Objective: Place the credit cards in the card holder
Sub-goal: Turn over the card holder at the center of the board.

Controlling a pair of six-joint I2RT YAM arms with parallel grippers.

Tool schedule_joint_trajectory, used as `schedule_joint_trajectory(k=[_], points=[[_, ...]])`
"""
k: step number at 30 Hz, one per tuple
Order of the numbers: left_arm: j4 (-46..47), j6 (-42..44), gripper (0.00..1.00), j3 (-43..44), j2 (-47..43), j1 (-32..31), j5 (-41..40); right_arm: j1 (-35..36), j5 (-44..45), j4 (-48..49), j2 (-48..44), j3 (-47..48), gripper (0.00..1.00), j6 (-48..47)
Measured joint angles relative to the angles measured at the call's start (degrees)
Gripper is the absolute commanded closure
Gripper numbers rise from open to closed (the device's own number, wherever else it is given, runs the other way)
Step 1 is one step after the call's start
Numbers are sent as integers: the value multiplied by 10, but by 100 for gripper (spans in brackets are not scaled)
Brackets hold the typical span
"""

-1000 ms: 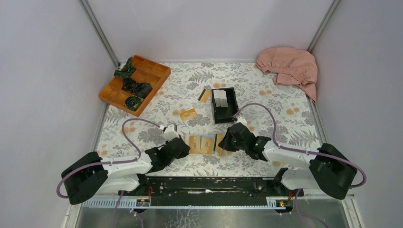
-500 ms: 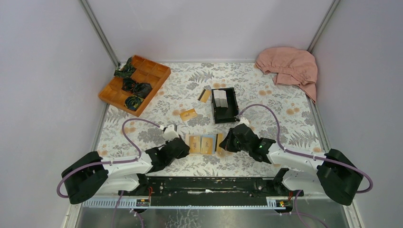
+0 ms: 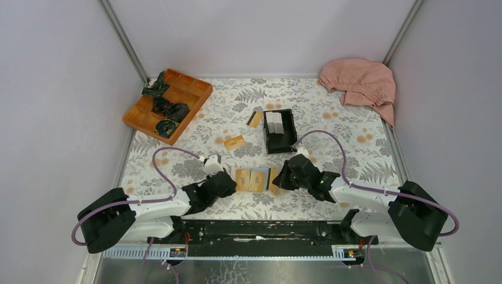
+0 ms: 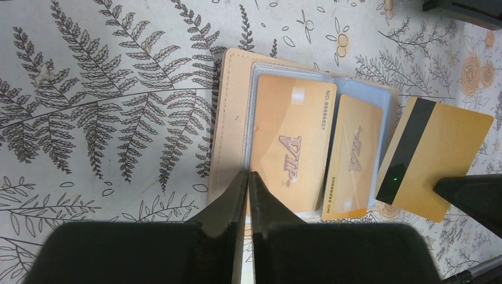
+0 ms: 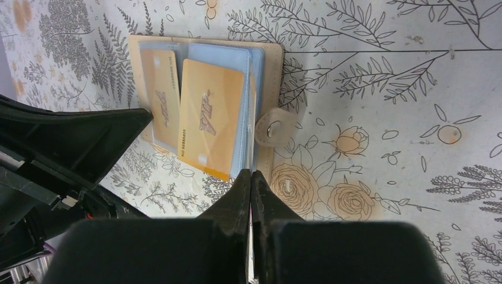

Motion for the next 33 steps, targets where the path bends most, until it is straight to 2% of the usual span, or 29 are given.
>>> schedule_joint_trajectory(k=[33], points=[[7, -4, 91, 10, 23, -4, -11, 0, -7, 2, -17, 0, 100, 0]])
